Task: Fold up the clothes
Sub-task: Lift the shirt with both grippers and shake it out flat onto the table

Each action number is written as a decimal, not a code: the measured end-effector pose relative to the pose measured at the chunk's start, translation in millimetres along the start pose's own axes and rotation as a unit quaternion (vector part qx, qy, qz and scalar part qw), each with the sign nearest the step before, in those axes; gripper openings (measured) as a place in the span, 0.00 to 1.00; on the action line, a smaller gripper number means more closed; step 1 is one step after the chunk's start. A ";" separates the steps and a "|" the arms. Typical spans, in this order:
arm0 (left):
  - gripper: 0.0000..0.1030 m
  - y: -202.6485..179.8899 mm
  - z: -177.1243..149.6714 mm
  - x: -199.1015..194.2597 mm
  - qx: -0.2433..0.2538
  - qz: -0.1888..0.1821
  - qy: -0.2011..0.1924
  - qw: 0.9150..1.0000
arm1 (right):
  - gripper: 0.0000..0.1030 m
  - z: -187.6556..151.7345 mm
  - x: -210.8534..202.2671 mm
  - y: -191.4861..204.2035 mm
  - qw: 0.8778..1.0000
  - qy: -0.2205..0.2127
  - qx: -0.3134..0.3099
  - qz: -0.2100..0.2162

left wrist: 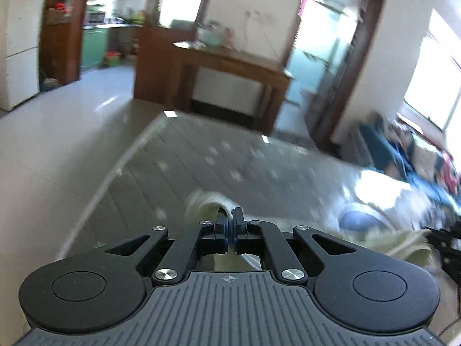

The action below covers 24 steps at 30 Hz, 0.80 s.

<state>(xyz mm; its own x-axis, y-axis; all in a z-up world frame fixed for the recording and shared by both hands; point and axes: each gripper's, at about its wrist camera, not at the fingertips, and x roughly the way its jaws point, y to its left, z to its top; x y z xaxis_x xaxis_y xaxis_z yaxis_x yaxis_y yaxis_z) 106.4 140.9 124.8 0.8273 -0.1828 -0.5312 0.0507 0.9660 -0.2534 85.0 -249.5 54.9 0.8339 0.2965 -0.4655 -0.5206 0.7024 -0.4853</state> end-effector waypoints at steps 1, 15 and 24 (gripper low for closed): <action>0.03 0.9 12.3 2.7 -0.007 0.004 -0.006 1.000 | 0.02 8.7 2.7 -9.9 1.000 -0.004 0.006 -0.011; 0.03 -33.2 193.3 38.8 -0.044 0.034 -0.100 0.994 | 0.02 130.8 89.0 -143.2 0.982 -0.049 0.037 -0.176; 0.03 -45.6 208.6 -9.2 -0.029 0.022 -0.168 0.985 | 0.02 156.8 51.8 -175.8 0.963 -0.134 0.066 -0.224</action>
<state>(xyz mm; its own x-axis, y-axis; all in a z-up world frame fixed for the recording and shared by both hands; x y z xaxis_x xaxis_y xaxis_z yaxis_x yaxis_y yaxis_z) 213.1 136.7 309.8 0.9671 -0.0615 -0.2468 -0.0125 0.9577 -0.2875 248.4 -256.1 232.2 0.9959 0.0889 -0.0144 -0.0847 0.8699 -0.4859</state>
